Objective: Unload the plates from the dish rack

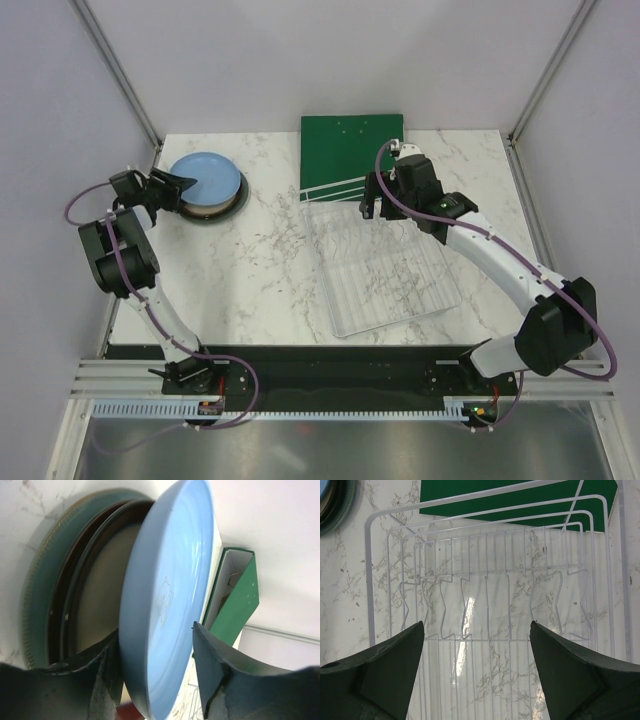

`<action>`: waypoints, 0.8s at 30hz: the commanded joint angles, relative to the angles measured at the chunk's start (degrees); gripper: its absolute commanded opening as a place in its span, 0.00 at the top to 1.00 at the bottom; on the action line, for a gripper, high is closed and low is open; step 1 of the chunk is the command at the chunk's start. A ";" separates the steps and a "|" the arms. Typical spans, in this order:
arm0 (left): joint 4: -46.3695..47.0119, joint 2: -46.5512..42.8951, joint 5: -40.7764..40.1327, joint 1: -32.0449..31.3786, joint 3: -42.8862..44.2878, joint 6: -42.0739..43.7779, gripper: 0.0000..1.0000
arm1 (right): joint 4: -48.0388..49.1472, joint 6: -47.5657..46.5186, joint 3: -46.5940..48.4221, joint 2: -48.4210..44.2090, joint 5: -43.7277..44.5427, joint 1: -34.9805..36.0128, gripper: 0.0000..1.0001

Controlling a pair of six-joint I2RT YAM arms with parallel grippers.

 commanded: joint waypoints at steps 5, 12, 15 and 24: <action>-7.70 -6.18 -0.82 0.48 -2.32 6.91 0.00 | 2.14 0.53 0.23 -3.95 -0.65 -0.19 0.07; -16.39 -11.81 -5.66 0.48 -3.55 12.35 0.00 | 1.79 0.53 -0.74 -5.88 -0.56 -0.19 0.07; -19.39 -14.18 -7.76 0.48 -3.90 14.73 0.00 | 1.88 0.79 -1.09 -6.23 -1.00 -0.19 0.07; -28.36 -24.81 -20.07 0.48 -3.11 21.05 0.00 | 1.79 1.23 -2.67 -9.57 -1.52 -0.19 0.07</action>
